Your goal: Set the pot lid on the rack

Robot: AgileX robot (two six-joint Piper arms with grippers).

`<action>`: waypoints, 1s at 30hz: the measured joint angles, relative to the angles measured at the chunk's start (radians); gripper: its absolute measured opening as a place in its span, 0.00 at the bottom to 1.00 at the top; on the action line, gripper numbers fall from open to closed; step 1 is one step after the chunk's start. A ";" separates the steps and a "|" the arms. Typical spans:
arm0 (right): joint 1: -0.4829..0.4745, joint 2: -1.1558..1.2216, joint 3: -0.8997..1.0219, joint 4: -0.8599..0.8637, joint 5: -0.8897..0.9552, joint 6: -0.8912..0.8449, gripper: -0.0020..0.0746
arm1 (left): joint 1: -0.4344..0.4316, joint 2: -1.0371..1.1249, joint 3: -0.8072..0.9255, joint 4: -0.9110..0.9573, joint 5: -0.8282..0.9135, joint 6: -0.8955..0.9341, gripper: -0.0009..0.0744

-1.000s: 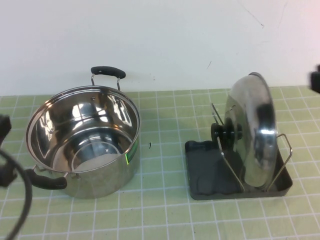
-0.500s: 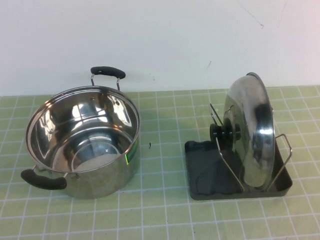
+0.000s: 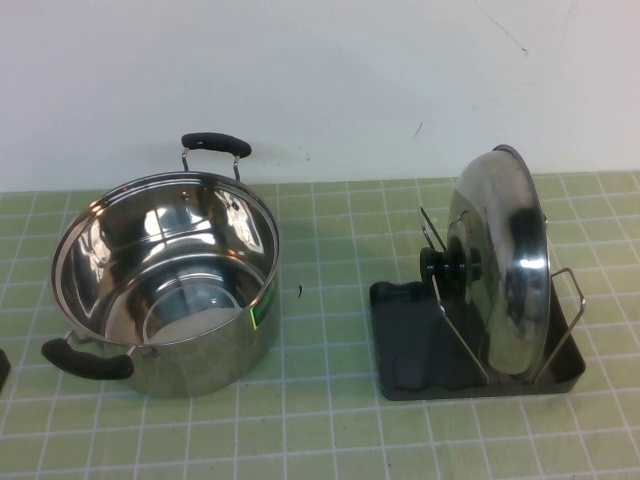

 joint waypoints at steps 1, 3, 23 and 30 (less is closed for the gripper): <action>0.000 0.000 0.006 0.000 0.000 0.000 0.11 | 0.000 0.000 0.000 0.001 -0.018 0.000 0.01; 0.000 0.000 0.013 0.002 0.000 0.000 0.11 | -0.001 0.000 0.000 0.001 -0.052 0.000 0.01; -0.208 -0.258 0.403 -0.775 -0.248 0.808 0.10 | -0.002 0.000 0.000 0.011 -0.234 -0.002 0.01; -0.349 -0.327 0.428 -0.844 -0.109 0.859 0.09 | -0.002 0.000 0.000 0.013 -0.265 -0.006 0.01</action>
